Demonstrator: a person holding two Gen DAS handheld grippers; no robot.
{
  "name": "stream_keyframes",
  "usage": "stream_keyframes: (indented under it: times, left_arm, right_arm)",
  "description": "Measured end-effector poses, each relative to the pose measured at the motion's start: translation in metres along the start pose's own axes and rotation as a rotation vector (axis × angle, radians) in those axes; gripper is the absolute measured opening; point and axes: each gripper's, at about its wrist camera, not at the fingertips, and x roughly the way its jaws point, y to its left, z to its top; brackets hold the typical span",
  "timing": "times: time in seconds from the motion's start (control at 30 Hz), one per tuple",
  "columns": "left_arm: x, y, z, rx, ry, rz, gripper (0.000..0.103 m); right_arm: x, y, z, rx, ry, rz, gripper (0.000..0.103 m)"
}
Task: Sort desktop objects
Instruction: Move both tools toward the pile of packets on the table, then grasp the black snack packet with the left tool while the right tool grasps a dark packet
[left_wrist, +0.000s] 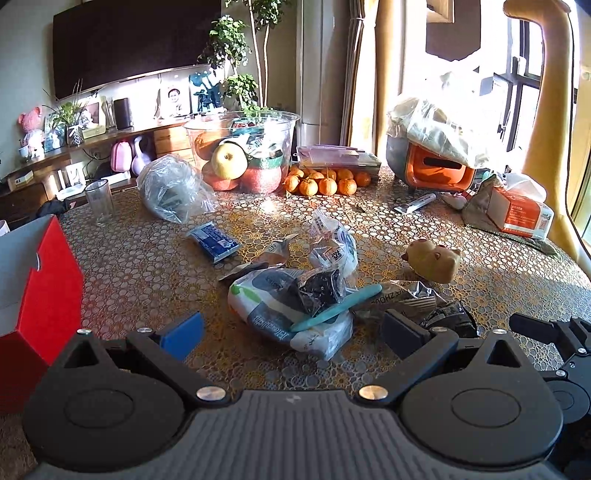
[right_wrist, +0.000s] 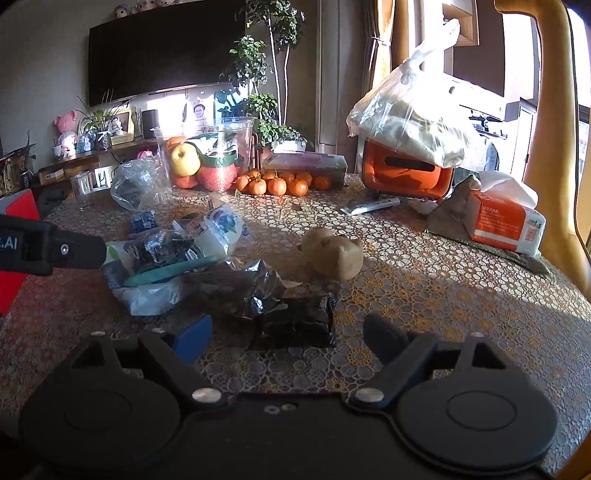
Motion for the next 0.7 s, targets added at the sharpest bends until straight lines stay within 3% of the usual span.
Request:
stream_keyframes:
  times: [0.7]
  left_arm:
    - [0.07, -0.014, 0.028, 0.021, 0.023, 0.026, 0.102]
  right_arm:
    - [0.046, -0.007, -0.002, 0.002, 0.057, 0.025, 0.082]
